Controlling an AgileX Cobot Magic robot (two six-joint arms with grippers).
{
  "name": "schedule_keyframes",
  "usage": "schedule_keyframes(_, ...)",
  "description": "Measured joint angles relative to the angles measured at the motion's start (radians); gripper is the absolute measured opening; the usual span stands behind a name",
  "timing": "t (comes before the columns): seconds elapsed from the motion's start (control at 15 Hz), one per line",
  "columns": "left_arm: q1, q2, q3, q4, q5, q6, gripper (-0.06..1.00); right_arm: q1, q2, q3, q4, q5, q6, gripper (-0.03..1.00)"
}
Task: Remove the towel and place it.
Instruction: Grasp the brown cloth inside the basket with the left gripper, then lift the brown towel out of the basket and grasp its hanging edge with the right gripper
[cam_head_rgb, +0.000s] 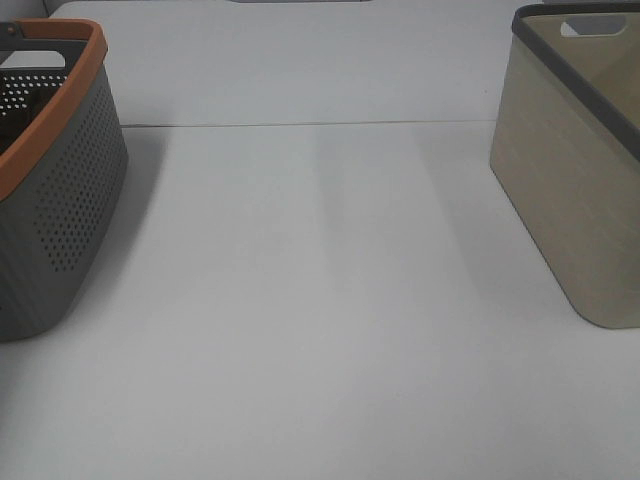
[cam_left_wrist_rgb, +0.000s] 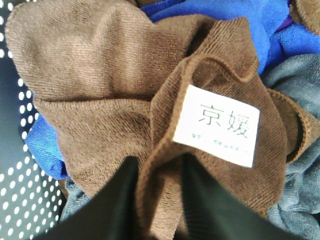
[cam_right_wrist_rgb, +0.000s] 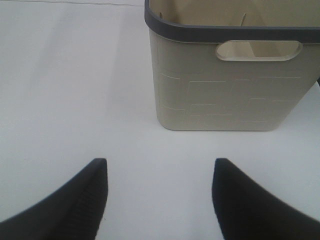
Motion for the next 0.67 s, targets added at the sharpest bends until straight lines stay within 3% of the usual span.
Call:
schedule_keyframes(0.2,0.000,0.000,-0.044,0.006,0.026,0.000,0.01,0.000,0.000,0.000,0.000,0.000,0.000,0.60)
schedule_keyframes(0.53,0.000,-0.001,-0.157,-0.006,0.050,-0.003,0.00,0.000,0.000,0.000,0.000,0.000,0.000,0.60)
schedule_keyframes(0.67,0.000,-0.021,-0.191,-0.057,0.054,-0.008,0.00,0.000,0.000,0.000,0.000,0.000,0.000,0.60)
